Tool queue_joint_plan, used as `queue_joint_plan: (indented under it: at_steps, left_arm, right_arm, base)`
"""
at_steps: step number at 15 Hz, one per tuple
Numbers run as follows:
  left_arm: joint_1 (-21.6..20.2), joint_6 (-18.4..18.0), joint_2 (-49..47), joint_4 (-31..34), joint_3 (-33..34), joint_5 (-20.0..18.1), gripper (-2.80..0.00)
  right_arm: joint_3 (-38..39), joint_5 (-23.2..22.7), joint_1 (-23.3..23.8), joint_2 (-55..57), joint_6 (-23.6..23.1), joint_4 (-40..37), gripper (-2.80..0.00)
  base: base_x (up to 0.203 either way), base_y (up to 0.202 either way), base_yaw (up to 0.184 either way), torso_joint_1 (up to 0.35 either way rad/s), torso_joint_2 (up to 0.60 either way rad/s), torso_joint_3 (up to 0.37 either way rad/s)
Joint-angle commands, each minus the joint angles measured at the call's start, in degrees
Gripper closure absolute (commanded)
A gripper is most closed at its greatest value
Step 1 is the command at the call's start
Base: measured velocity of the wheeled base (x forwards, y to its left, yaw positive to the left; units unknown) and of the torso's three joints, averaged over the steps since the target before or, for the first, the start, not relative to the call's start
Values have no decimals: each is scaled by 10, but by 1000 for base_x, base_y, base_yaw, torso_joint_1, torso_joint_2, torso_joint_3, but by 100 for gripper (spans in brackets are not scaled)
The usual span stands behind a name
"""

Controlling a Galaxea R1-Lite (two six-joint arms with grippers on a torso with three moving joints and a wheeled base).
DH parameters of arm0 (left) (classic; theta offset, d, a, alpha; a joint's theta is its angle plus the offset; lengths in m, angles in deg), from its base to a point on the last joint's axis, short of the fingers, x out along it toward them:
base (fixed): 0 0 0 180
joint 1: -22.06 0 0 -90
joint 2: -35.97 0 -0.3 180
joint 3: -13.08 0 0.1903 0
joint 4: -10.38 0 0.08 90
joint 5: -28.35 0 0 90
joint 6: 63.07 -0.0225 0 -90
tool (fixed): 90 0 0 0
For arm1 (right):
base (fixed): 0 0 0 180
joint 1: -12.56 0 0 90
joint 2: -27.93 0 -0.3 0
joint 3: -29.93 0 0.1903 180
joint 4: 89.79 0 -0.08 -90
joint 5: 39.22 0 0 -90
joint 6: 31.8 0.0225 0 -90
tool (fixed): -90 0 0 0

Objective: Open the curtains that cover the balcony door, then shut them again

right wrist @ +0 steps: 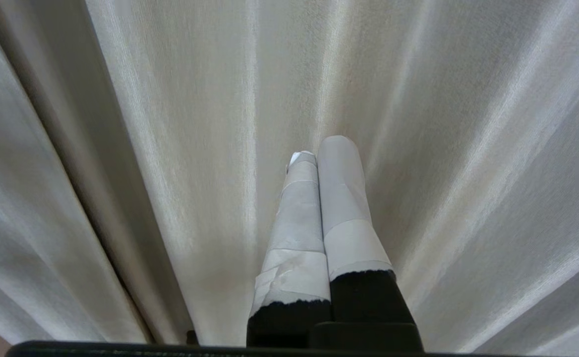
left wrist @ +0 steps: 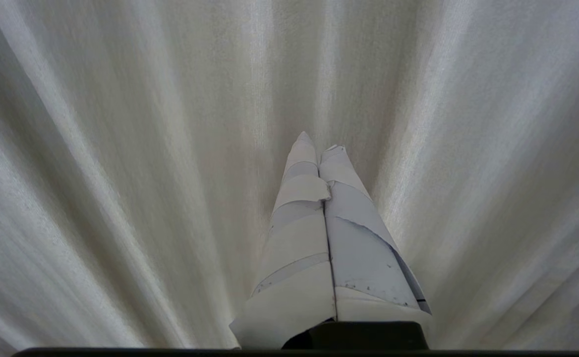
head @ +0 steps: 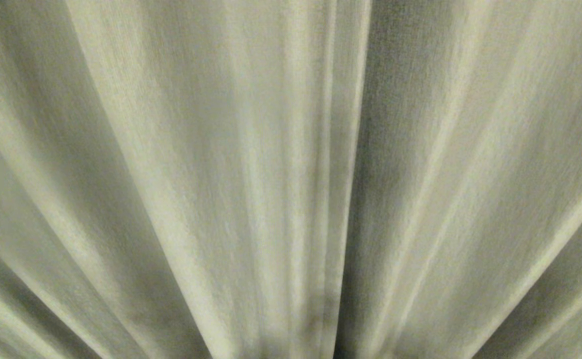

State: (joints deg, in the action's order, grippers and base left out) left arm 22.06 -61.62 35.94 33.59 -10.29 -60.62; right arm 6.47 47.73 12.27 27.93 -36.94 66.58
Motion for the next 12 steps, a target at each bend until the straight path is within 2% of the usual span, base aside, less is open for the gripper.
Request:
queue_joint_plan:
  at_steps: [1,12]
  left_arm:
    - [0,0,0,0,0,0,0]
    - [0,0,0,0,0,0,0]
  right_arm:
    - [0,0,0,1,0,1,0]
    - [0,0,0,1,4,1,0]
  base:
    - [0,0,0,0,0,0]
    - [0,0,0,0,0,0]
